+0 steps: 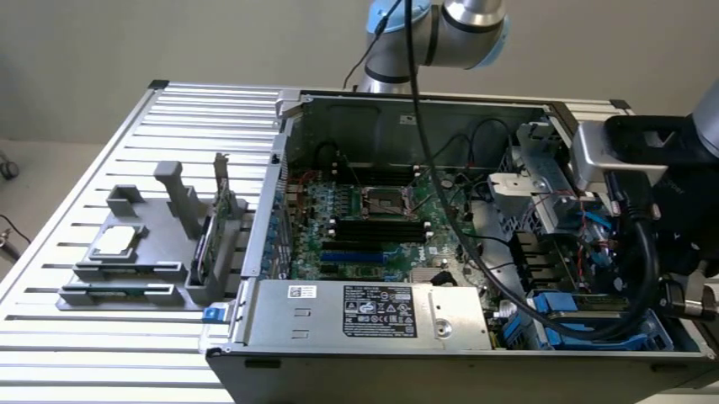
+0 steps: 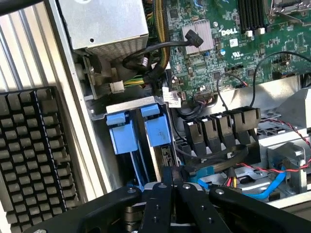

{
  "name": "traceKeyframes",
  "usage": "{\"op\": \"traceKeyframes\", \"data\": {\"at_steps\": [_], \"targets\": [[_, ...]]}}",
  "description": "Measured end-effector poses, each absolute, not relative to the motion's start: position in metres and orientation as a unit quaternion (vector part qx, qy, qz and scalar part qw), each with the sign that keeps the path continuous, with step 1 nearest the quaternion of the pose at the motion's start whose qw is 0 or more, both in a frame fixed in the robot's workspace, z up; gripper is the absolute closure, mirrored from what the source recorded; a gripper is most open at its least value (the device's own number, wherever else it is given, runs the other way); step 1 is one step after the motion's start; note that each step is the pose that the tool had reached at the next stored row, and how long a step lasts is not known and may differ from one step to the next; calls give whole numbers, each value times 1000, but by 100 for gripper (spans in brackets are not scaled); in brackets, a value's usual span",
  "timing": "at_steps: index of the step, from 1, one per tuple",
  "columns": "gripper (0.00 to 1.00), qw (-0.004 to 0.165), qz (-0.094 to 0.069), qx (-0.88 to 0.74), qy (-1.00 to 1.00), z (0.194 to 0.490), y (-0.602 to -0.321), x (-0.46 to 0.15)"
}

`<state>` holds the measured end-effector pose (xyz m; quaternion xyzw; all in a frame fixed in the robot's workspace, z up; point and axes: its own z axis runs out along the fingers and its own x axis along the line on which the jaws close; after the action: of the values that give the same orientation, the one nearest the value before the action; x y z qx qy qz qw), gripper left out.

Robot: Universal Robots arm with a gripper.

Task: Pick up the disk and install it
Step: 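Insert the first disk wire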

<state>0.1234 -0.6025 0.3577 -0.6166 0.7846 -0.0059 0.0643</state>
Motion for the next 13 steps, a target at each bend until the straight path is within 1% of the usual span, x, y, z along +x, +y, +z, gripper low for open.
{"op": "traceKeyframes", "data": {"at_steps": [5, 8, 13], "targets": [[89, 45, 10, -613, 789, 358, -603, 123], [89, 43, 14, -610, 791, 358, -603, 123], [89, 45, 17, -592, 804, 358, -602, 123]]}}
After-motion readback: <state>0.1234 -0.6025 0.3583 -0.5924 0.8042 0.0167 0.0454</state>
